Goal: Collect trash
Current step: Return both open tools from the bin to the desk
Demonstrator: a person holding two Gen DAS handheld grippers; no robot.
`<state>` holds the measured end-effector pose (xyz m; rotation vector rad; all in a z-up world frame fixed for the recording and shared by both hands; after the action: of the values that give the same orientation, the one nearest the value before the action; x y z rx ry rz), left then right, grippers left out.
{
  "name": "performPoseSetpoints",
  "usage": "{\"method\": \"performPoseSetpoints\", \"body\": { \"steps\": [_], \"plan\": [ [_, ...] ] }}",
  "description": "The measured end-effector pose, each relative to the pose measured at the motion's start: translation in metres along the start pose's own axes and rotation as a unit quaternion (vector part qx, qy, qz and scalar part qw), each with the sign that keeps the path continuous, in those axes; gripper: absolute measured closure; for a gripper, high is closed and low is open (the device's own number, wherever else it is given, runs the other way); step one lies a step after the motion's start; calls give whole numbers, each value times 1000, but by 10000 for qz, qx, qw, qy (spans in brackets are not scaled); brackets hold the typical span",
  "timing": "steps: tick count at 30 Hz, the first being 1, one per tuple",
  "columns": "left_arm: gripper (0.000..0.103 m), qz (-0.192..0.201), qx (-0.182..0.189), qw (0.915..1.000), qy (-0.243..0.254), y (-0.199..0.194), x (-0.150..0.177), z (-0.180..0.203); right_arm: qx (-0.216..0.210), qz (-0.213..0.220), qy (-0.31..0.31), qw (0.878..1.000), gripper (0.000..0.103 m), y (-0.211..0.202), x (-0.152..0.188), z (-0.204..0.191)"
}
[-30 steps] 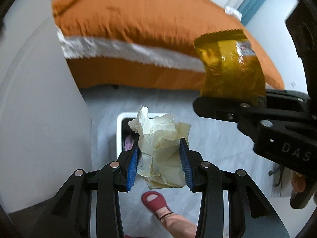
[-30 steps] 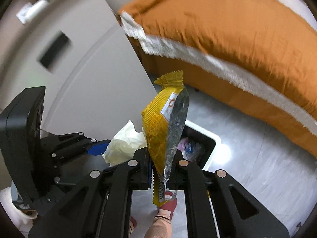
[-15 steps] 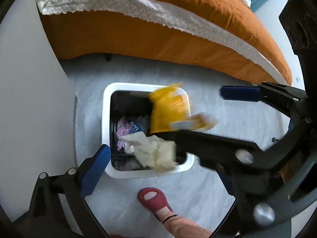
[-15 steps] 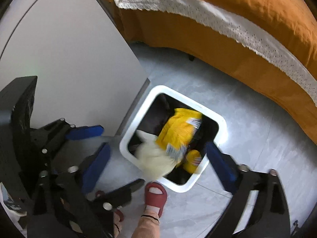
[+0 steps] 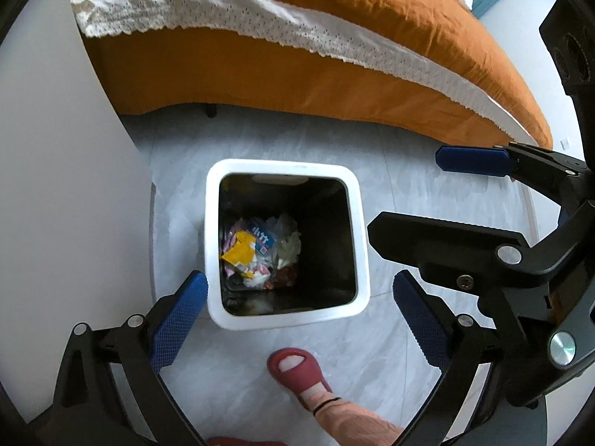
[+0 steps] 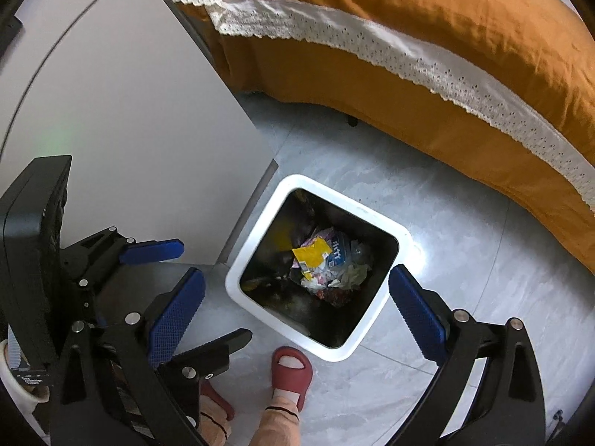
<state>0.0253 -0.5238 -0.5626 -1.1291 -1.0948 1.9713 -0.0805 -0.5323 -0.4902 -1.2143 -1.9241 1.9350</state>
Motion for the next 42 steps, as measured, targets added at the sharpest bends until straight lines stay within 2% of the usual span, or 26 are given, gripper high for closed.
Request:
{"method": "performPoseSetpoints", "body": {
  "steps": [8,12,21,26,32,37,41,42],
  "plan": [
    [5,324,-126,9994,35,-63,-21,13,-88,262,-63,9996,5,-57,-17,-19],
    [5,608,-207,9979,20,-114,-33,26,-183,466,-123,9987,5,-96,-27,-35],
    [5,1293,-537,9901,118,-232,-51,59,-507,1252,-410,9900,5,-208,-60,-80],
    [5,1630,-856,9829,72,-295,-56,67,-695,1818,-771,9778,5,-266,-80,-114],
    [5,2125,-1347,9677,-133,-368,-60,64,-1225,2267,-1269,9578,5,-317,-102,-160],
    [5,2581,-1814,9480,-427,-426,-51,54,-1633,2597,-1780,9350,5,-340,-118,-207],
    [5,2743,-2253,9323,-700,-463,-38,41,-2077,2773,-2034,9158,5,-356,-125,-242],
    [5,2821,-2389,9257,-804,-474,-32,35,-2184,2776,-2098,9117,5,-359,-126,-252]
  ]
}}
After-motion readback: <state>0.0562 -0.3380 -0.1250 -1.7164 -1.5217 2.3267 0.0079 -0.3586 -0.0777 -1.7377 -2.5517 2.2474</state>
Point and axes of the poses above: each gripper's, at about its wrist camera, not at the fingertips, and y roughly the way its jaws point, z to its right, x to its underside, the point moved 4 cm from there along y, roughly the way its jaws point, and after that the axes turned 8 degrees about z, right-handed, at the moved point
